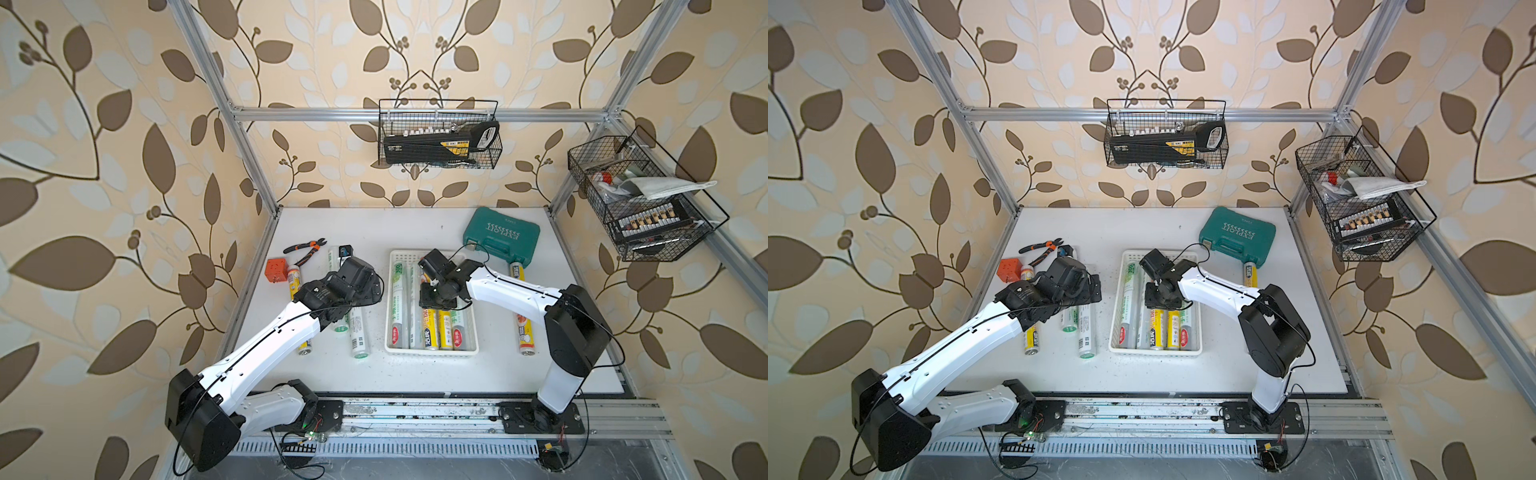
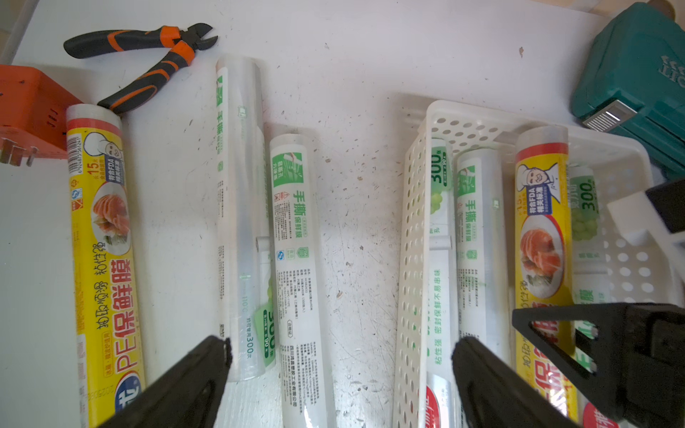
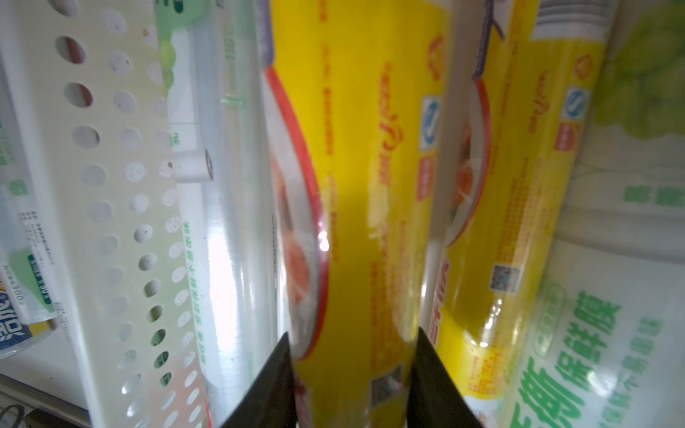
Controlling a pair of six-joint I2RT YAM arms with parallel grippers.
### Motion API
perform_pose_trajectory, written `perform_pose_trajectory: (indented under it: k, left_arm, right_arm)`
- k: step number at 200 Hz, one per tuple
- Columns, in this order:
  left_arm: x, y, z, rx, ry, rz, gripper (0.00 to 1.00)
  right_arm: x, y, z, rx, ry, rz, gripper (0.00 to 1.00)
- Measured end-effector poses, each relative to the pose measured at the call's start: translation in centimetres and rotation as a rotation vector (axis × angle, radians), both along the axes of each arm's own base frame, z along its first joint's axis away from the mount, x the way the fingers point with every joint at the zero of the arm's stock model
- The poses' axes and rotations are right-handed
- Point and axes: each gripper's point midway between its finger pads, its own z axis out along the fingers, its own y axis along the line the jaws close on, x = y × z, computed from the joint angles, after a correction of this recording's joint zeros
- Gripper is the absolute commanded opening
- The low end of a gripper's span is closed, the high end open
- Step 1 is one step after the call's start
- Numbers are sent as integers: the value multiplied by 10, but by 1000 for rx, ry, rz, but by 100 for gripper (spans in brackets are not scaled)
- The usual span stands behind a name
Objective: Put the plastic wrap into the basket
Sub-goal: Place the plastic wrap in the basket.
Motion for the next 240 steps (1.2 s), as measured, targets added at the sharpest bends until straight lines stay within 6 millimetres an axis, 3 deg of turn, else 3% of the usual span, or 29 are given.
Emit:
perform_pose_trajectory:
  k: [43, 160, 240]
  left_arm:
    - [1, -1, -5, 10, 13, 0, 99]
    - [1, -1, -5, 14, 15, 1, 99]
    - [13, 18, -9, 49, 37, 76, 99]
  right_arm:
    - [0, -4, -3, -18, -2, 3, 55]
    - [3, -17, -4, -34, 6, -14, 56]
    - [-5, -31, 71, 12, -137, 29, 59]
